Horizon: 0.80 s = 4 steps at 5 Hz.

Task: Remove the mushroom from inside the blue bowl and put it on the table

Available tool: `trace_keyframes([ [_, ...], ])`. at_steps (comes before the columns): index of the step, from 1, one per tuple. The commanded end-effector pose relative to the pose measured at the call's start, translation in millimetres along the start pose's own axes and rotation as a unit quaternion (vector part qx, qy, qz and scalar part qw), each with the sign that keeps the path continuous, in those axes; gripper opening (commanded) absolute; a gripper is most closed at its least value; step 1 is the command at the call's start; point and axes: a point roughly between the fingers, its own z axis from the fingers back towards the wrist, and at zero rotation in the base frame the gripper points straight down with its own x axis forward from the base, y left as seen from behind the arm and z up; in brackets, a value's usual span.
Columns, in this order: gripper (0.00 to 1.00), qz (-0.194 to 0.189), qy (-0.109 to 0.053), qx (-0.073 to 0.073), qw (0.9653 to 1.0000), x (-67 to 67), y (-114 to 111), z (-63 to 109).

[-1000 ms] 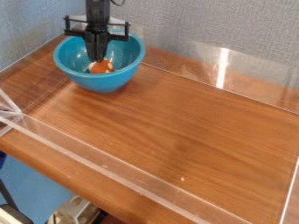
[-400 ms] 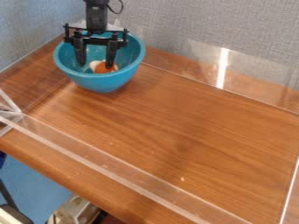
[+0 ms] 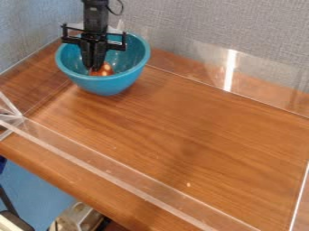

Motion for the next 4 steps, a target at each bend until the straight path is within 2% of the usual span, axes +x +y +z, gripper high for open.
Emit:
trace_keyframes([
  [1, 1.0, 0.042, -0.048, 0.0, 0.998, -5.9, 8.9, 33.2],
  [2, 1.0, 0.071, -0.046, 0.001, 0.9964, -11.7, 7.7, 32.2],
  [4, 1.0, 0.049, -0.054, 0.006, 0.9973, -8.5, 4.8, 26.5],
])
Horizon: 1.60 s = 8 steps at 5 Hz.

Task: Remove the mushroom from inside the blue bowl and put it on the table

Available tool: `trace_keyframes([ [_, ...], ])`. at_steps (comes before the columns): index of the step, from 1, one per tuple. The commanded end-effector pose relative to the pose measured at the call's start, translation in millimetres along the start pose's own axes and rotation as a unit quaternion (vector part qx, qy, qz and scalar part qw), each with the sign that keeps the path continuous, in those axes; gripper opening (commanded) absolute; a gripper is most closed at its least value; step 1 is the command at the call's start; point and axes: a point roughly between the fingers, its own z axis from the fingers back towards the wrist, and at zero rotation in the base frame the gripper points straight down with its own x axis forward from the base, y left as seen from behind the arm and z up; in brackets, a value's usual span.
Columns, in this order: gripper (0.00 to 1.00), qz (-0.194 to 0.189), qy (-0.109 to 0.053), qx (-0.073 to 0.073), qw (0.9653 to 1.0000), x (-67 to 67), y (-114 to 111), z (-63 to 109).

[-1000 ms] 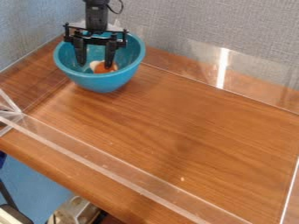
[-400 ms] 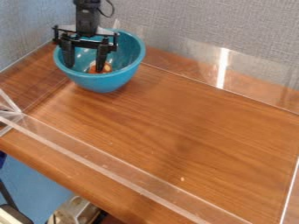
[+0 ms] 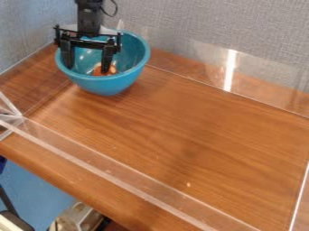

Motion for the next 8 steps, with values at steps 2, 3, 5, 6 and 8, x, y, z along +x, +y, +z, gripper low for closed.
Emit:
trace_keyframes([
  [2, 1.0, -0.035, -0.045, 0.001, 0.9984, 13.4, -1.1, 9.6],
  [3, 0.0, -0.009, -0.04, 0.0, 0.9991, 5.8, -3.9, -0.6],
  [5, 0.0, 0.005, -0.053, -0.006, 0.9986, -9.1, -1.1, 7.0],
  [6, 0.0, -0.006, -0.06, -0.007, 0.9981, -12.4, 5.0, 12.9],
  [8, 0.0, -0.016, -0.079, -0.012, 0.9966, -20.9, 34.6, 45.4],
])
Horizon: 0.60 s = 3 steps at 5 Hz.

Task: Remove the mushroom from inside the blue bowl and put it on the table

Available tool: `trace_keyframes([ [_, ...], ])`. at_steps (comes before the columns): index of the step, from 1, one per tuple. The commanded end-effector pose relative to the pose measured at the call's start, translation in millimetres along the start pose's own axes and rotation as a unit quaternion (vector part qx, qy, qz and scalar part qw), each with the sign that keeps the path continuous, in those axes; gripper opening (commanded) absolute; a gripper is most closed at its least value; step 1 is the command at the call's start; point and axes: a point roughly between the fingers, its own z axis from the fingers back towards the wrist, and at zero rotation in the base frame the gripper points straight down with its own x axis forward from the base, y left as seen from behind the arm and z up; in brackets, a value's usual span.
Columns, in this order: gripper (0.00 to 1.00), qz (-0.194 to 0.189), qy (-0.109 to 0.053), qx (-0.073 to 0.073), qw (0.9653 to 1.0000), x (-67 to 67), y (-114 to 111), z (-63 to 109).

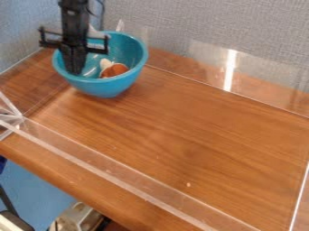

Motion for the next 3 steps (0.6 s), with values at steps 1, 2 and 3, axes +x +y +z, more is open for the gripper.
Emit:
trace_keyframes([
  [1, 0.0, -0.006, -0.055, -0.014, 0.9984, 0.1, 7.1, 62.2],
  [2, 0.0, -0.05, -0.07, -0.038, 0.9955, -8.9, -18.1, 97.3],
  [3, 0.0, -0.106, -0.077, -0.064, 0.9893, -21.4, -59.4, 101.9],
])
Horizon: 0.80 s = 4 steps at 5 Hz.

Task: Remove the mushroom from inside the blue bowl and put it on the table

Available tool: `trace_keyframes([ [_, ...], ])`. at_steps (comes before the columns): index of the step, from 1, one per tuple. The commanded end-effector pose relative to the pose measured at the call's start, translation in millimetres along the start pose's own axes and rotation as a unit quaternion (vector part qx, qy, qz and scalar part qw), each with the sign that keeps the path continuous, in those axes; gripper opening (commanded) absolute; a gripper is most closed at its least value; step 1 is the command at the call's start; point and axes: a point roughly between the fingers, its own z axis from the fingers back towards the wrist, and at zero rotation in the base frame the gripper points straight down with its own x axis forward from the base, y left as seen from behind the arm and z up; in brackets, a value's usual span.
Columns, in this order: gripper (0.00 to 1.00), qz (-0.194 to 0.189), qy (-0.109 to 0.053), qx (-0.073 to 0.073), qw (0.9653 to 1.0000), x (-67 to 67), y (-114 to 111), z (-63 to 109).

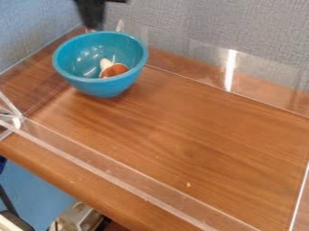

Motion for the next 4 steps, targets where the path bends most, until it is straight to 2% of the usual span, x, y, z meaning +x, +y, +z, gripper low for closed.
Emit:
trace_keyframes([
  [1, 0.0, 0.013, -0.028, 0.006, 0.9995, -10.9, 0.6, 5.9],
  [2, 0.0, -0.004, -0.022, -0.005, 0.9997, -16.6, -23.6, -0.5],
  [3, 0.0, -0.046, -0.008, -0.01, 0.9989, -20.6, -64.3, -22.8],
  [4, 0.0, -0.095, 0.005, -0.015, 0.9953, -21.3, -116.2, -46.7],
])
